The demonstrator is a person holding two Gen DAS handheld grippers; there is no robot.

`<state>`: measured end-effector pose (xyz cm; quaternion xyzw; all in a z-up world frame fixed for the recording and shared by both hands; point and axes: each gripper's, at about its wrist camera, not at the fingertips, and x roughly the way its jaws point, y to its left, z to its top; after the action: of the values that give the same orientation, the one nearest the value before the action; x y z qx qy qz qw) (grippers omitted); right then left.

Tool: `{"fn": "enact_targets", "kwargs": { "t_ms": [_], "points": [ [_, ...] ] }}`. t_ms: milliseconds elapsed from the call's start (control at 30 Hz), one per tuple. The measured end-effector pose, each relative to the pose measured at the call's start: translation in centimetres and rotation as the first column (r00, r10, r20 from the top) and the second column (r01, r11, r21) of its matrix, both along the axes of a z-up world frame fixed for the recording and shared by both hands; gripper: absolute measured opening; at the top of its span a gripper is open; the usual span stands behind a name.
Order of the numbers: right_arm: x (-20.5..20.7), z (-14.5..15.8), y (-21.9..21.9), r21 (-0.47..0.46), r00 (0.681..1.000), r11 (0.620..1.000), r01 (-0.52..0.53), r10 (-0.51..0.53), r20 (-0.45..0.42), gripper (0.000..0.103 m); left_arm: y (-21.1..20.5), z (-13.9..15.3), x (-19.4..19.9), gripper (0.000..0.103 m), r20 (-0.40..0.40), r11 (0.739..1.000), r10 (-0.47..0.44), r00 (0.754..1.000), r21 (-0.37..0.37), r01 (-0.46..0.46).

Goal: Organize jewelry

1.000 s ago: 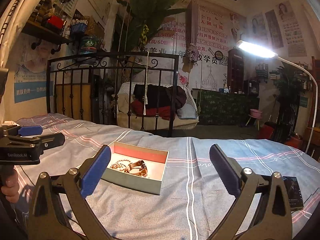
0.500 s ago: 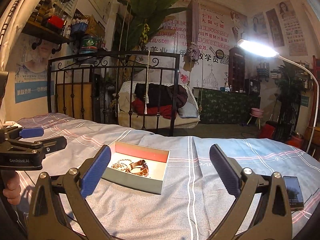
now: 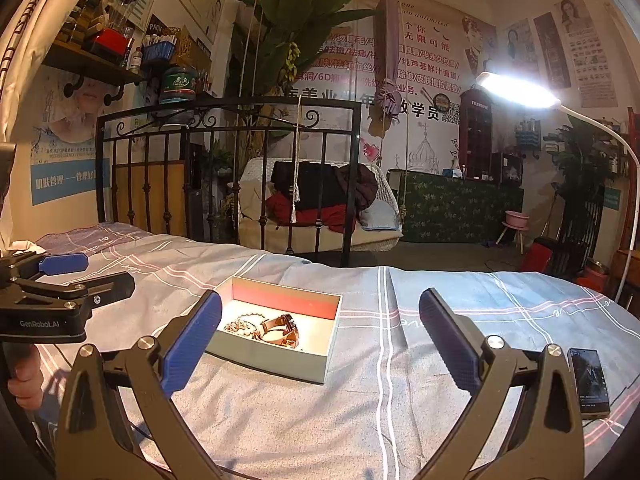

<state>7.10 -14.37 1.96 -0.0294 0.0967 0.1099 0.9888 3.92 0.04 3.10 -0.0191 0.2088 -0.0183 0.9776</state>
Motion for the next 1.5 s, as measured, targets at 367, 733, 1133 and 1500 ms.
{"fn": "enact_targets", "kwargs": {
  "t_ms": [367, 733, 1133, 1500],
  "points": [
    [-0.05, -0.09, 0.16, -0.005, 1.0, 1.0, -0.008, 0.008, -0.004, 0.097, 0.0, 0.12, -0.15, 0.096, 0.01, 1.0, 0.008, 1.0, -0.006, -0.008],
    [0.02, -0.28, 0.17, -0.003, 1.0, 1.0, -0.008, 0.008, -0.011, 0.097, -0.09, 0.25, -0.03, 0.096, 0.008, 1.0, 0.015, 1.0, -0.007, -0.015],
    [0.01, -0.41, 0.17, -0.007, 1.0, 1.0, -0.013, 0.013, -0.016, 0.097, -0.17, 0.18, 0.01, 0.096, 0.0, 1.0, 0.005, 1.0, -0.005, -0.005],
    [0.01, -0.67, 0.15, -0.007, 1.0, 1.0, -0.01, 0.01, -0.021, 0.097, 0.05, 0.12, 0.11, 0.096, -0.005, 1.0, 0.005, 1.0, -0.01, -0.005]
  ]
}}
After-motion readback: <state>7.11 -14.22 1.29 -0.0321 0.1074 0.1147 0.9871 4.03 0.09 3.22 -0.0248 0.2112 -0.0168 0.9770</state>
